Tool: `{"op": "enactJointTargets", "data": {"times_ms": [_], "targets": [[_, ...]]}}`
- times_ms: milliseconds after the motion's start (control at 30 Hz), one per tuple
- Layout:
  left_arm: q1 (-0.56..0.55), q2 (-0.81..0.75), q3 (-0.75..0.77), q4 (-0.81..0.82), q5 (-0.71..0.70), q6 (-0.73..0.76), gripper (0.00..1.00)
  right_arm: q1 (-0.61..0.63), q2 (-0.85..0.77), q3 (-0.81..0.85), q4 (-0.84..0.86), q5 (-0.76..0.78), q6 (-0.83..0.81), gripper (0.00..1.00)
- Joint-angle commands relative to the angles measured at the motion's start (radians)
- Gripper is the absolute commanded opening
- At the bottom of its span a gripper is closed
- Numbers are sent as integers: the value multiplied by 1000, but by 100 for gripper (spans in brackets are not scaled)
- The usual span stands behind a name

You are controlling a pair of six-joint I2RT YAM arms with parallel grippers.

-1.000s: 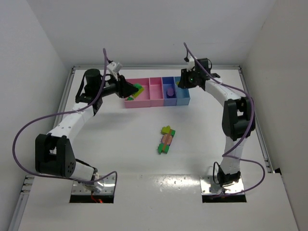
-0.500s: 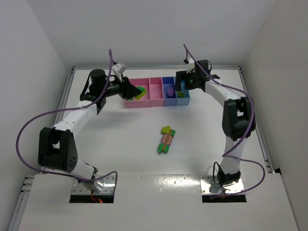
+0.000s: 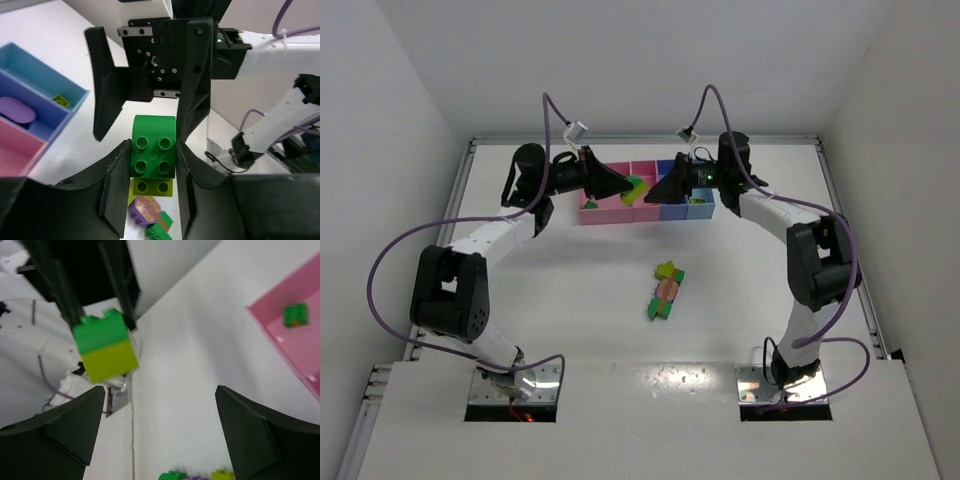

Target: Sort the legos into containers by color

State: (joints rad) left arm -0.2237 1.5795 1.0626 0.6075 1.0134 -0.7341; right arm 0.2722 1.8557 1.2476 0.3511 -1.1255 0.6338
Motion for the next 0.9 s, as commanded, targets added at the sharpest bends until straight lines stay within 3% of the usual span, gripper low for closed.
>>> {"op": "enactJointTargets", "data": {"times_ms": [0, 333, 433, 467, 633, 733, 867], "targets": [[-20, 13, 8, 132, 66, -94, 13, 13, -43, -7, 283, -123, 162, 91], [-42, 31, 17, 144, 86, -113, 13, 33, -43, 12, 379, -134, 214, 89], [-42, 40, 17, 144, 96, -113, 13, 33, -33, 21, 379, -144, 214, 73], [-42, 40, 17, 144, 96, -113, 13, 42, -33, 21, 390, -145, 214, 62], [-42, 49, 27, 162, 96, -122, 13, 53, -24, 21, 390, -180, 214, 41], [-26, 50, 27, 163, 48, -122, 13, 62, -24, 30, 353, -218, 189, 17], [20, 37, 16, 172, -39, -133, 10, 52, -45, 6, 289, -227, 138, 7]]}}
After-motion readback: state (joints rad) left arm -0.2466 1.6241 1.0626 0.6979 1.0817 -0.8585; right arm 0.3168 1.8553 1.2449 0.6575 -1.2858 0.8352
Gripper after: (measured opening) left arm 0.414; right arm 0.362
